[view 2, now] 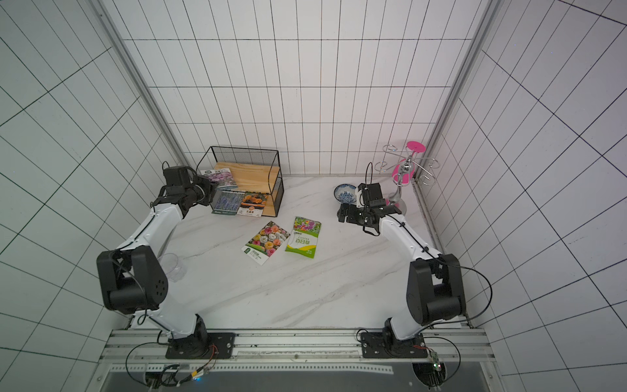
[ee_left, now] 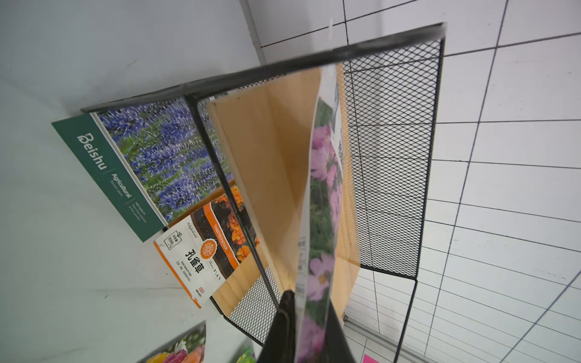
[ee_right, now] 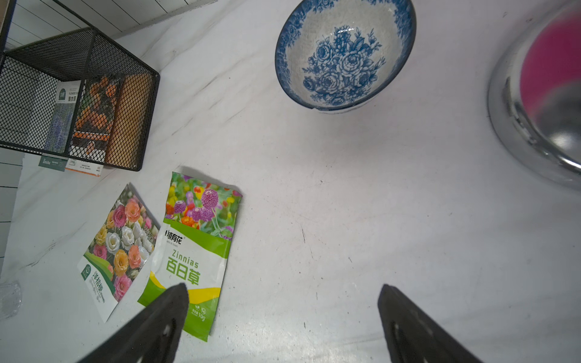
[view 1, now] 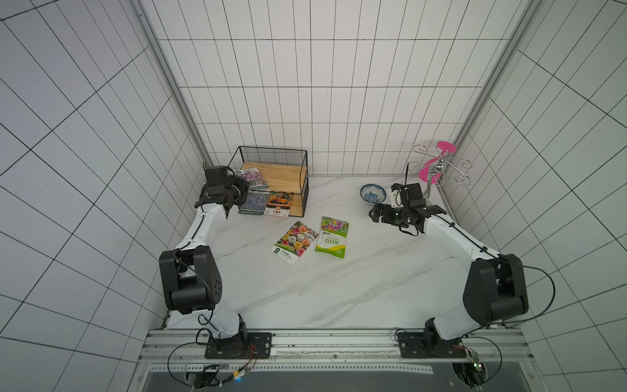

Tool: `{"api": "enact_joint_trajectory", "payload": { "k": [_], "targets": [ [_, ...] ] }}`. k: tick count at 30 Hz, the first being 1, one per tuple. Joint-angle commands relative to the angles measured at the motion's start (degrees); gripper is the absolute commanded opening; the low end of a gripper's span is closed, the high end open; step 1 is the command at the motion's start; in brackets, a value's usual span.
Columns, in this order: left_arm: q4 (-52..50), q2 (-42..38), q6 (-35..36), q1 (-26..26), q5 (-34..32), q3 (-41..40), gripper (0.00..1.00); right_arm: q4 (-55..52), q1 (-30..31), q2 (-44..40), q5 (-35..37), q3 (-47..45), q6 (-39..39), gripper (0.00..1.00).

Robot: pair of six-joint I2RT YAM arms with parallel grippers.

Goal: Take the seed bag off the shelf
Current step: Pick up the seed packet from the shelf, then place the seed packet at the center of the board.

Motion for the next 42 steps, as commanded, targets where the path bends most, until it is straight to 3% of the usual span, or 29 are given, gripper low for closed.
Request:
{"api": "enact_joint_trajectory", "payload": {
  "k": [1,8,15,21,30,42],
  "targets": [
    [-2.54,-3.13,2.71,1.0,5.28,-1.28,0.0,-0.62,-0.14,-2.03,0.44,-0.56,-0.4,0.99],
    [-9.41,-11.89,7.99,1.6,12.17,-5.51,0.0,-0.89,-0.14,-2.59,1.07,-0.41,-0.75,0.99],
    [-4.57,-16.69,6.01,0.09,19.37,-8.08,0.0,-1.84,-1.82,-3.36,1.5,-0.01,-0.75,0.99],
    [-4.27,-9.96,7.92,-10.43,21.4,0.65,0.0,-4.12,-5.8,-3.9,1.11,0.6,0.19,0.99],
    [0.54,-2.57,5.75,-26.78,16.03,6.3,0.0,-4.98,-7.5,-7.95,2.72,-2.82,0.56,0.99],
    [6.36,5.79,1.93,-35.98,9.06,6.87,0.0,-7.22,-10.44,-11.05,4.35,-5.83,1.02,0.99]
  ]
}}
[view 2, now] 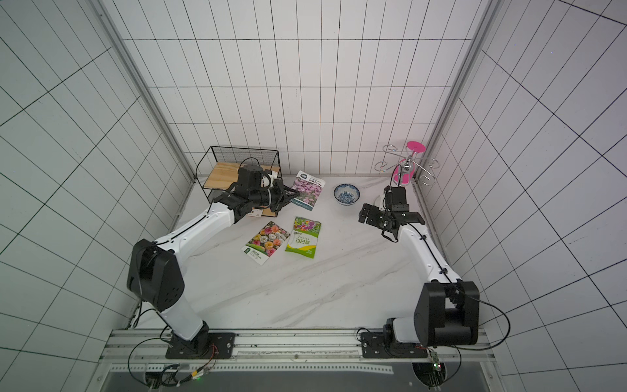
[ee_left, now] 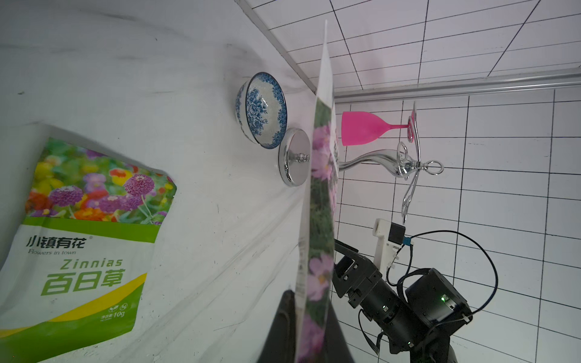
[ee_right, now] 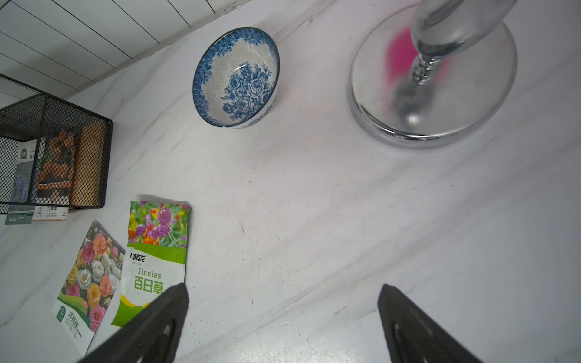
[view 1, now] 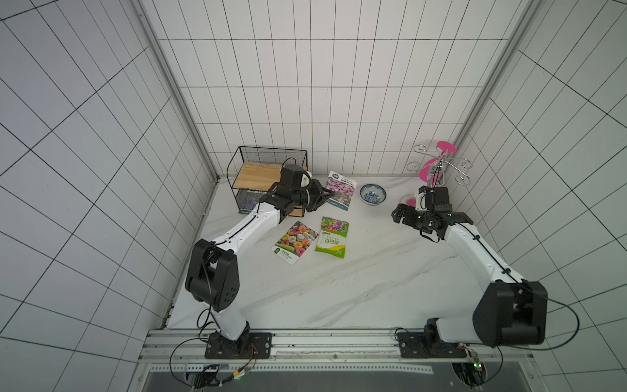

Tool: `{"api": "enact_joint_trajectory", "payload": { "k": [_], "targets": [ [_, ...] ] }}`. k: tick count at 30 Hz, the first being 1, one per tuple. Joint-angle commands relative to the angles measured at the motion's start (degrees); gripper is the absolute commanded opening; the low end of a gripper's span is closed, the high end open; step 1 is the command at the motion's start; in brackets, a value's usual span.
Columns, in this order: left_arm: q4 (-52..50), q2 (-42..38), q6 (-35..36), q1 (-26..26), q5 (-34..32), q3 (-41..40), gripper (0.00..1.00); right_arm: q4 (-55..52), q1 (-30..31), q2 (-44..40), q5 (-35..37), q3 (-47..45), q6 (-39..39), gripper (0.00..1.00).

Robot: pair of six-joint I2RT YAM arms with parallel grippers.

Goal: Take the seed bag off the shelf
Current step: Place the seed packet at the center of the board.

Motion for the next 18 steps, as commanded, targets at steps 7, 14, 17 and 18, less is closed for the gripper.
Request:
{"api": "enact_joint_trajectory", "payload": {
  "k": [7,14,17,18],
  "targets": [
    [5.9,5.03,-4.34,-8.09,-3.59,-2.65,0.0,-2.98,-1.8,-1.47,2.13,-2.22,0.2,0.99],
    [13.39,8.67,-11.89,-12.36,-4.79,-9.62,0.0,-4.11,-2.82,-1.56,2.98,-2.41,0.88,0.99],
    [13.7,10.96,-11.84,-13.34,-5.77,-9.08,0.0,-4.05,-2.92,-1.81,2.66,-3.13,1.49,0.99],
    [13.98,12.18,-12.15,-13.52,-5.8,-8.73,0.0,-4.01,-2.94,-1.85,2.42,-3.33,1.73,0.99]
  ]
}}
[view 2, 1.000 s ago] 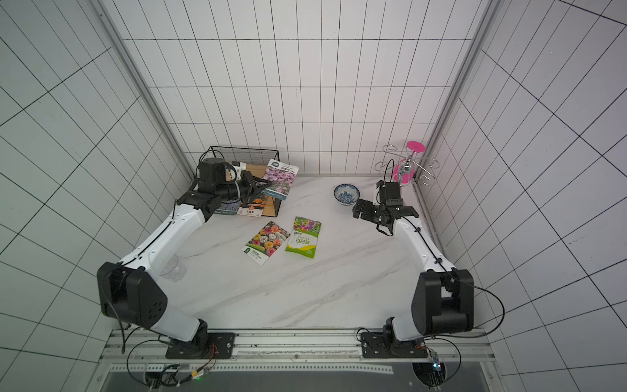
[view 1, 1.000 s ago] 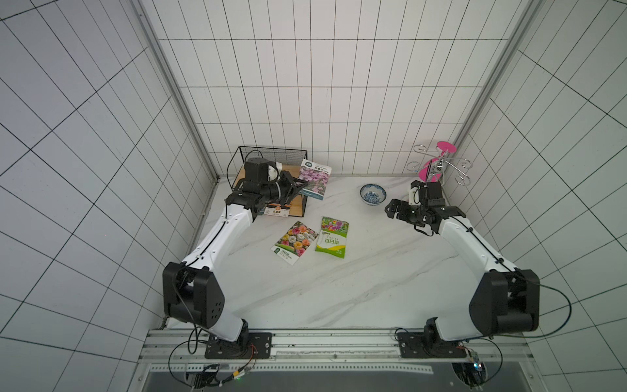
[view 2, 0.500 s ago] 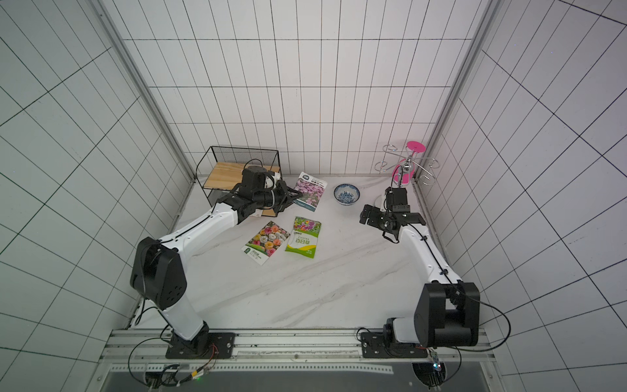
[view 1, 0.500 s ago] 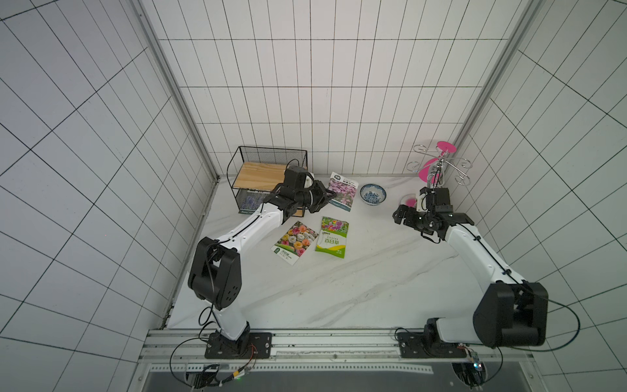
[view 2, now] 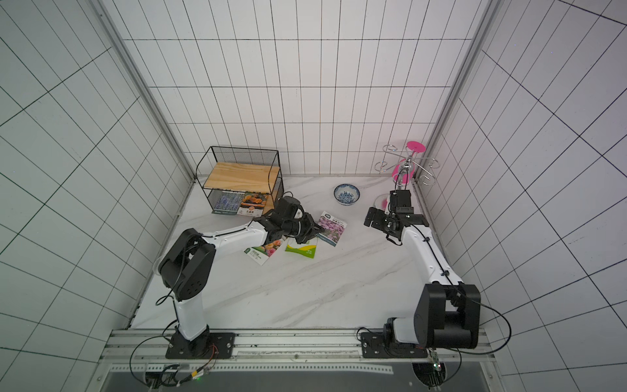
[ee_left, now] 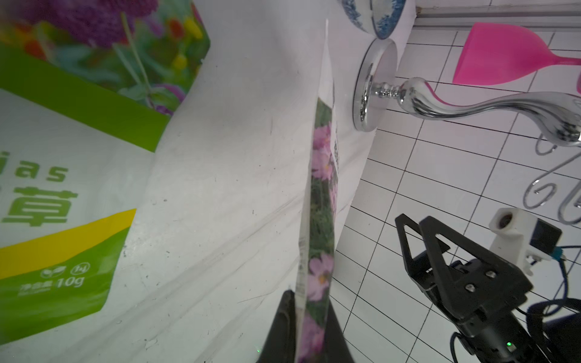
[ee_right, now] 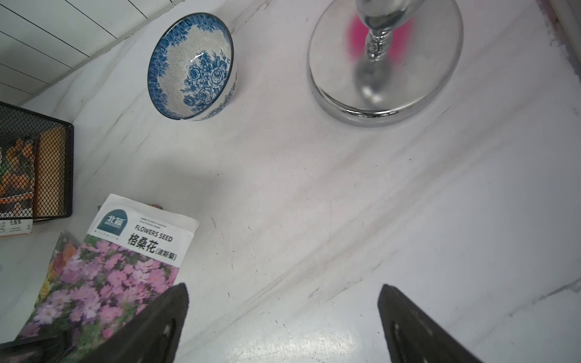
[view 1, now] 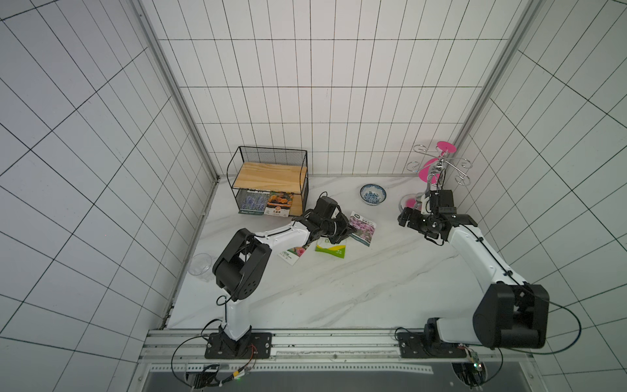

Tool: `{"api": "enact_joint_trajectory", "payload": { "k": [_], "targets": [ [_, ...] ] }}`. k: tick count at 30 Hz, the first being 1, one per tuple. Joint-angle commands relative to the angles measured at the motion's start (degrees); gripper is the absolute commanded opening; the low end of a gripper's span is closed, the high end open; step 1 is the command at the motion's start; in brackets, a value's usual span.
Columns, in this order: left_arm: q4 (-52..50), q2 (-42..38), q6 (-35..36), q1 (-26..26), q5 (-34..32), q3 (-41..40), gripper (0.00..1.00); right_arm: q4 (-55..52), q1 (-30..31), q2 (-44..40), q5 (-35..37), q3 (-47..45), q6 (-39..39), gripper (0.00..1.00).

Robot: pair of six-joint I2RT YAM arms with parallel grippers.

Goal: Take the seed bag off the shelf
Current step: Place the seed packet at the center of the board.

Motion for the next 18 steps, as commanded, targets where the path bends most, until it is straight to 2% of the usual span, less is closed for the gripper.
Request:
{"api": "enact_joint_trajectory", "payload": {
  "k": [1,6,10,13,14,18],
  "targets": [
    [4.29,2.45,-2.24,-0.7,-1.69,1.04,0.0,-1.36,-0.4,-1.22,0.2,-2.21,1.31,0.99],
    [4.09,7.31,-3.93,-2.4,-1.89,4.03,0.02,-1.26,-0.36,-1.8,-1.34,-3.4,2.31,0.99],
    [1.99,9.84,-5.2,-3.15,-1.99,5.7,0.22,-1.26,-0.43,-2.48,-1.18,-3.67,2.22,0.99],
    [1.81,10.95,-7.72,-3.38,-1.46,5.27,0.46,-1.27,-0.4,-2.32,-1.57,-3.38,2.14,0.99],
    [1.61,10.95,-8.2,-3.42,-1.33,5.09,0.5,-1.29,-0.32,-2.37,-1.68,-3.32,2.13,0.99],
    [-0.17,9.68,-7.93,-3.4,-0.92,5.57,0.52,-1.25,-0.34,-2.44,-1.77,-3.07,2.05,0.99]
  ]
}}
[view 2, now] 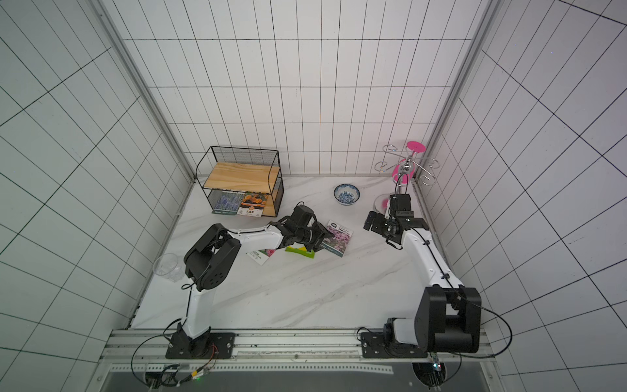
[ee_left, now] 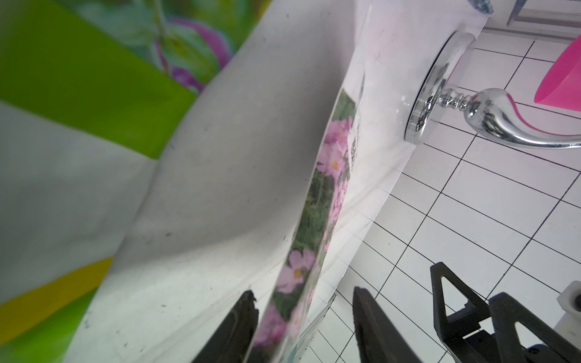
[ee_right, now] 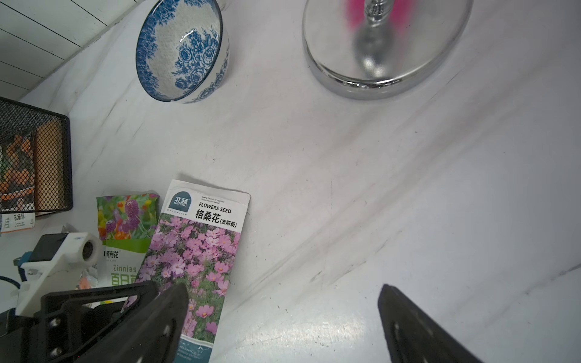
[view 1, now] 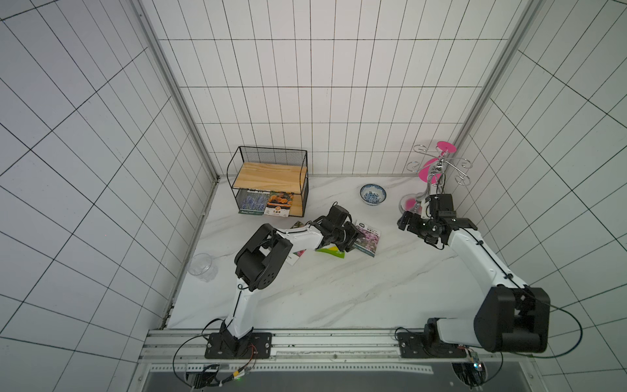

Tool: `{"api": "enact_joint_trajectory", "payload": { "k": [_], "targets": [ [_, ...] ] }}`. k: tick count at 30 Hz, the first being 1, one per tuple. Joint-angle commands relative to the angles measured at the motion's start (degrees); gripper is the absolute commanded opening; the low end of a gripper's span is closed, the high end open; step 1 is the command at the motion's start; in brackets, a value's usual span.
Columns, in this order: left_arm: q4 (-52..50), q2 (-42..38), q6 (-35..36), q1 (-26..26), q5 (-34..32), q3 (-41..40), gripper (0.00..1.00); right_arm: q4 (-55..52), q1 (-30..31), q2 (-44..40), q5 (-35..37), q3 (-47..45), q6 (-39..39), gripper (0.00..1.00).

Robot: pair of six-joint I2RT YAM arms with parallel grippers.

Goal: Take the seed bag off the shelf
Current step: Place the seed packet at the center of the board.

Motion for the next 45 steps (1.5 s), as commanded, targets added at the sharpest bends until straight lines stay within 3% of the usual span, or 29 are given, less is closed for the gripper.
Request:
{"api": "enact_joint_trajectory", "payload": {
  "k": [1,5,13,14,18,23,32,38,45],
  "targets": [
    [-2.15,-0.24,-0.4,-0.04,0.66,1.85,0.52,-0.72,-0.33,-1.02,-0.6,-0.54,0.25,0.99],
    [-11.83,-0.42,3.8,-0.17,2.22,7.49,0.76,-0.65,-0.36,-0.8,-0.78,-0.24,0.39,0.99],
    [-12.86,-2.95,2.08,0.05,5.2,4.93,0.8,-1.83,0.69,0.21,-0.86,3.74,-0.73,0.99],
    [-13.17,-3.21,2.12,0.05,5.79,4.9,0.97,-2.2,1.1,0.58,-0.63,4.56,-1.08,0.99],
    [-13.36,-2.05,1.94,0.05,9.57,4.64,0.98,-3.36,2.63,2.42,-0.43,8.72,-1.77,0.99],
    [-10.64,-3.44,-1.26,0.05,9.42,3.15,0.98,-3.94,4.35,4.8,-0.5,13.02,-1.76,0.99],
    [-23.67,-6.61,6.23,2.07,11.99,4.7,0.98,-3.54,5.94,6.29,-1.13,15.55,-1.37,0.99],
    [-35.25,-15.01,17.74,9.93,5.27,2.62,0.98,-3.1,6.73,7.38,-1.2,16.19,-0.71,0.99],
    [-42.87,-22.13,32.4,30.09,4.3,-0.57,0.98,-2.39,7.97,7.88,-1.06,17.04,-1.09,0.99]
  ]
}}
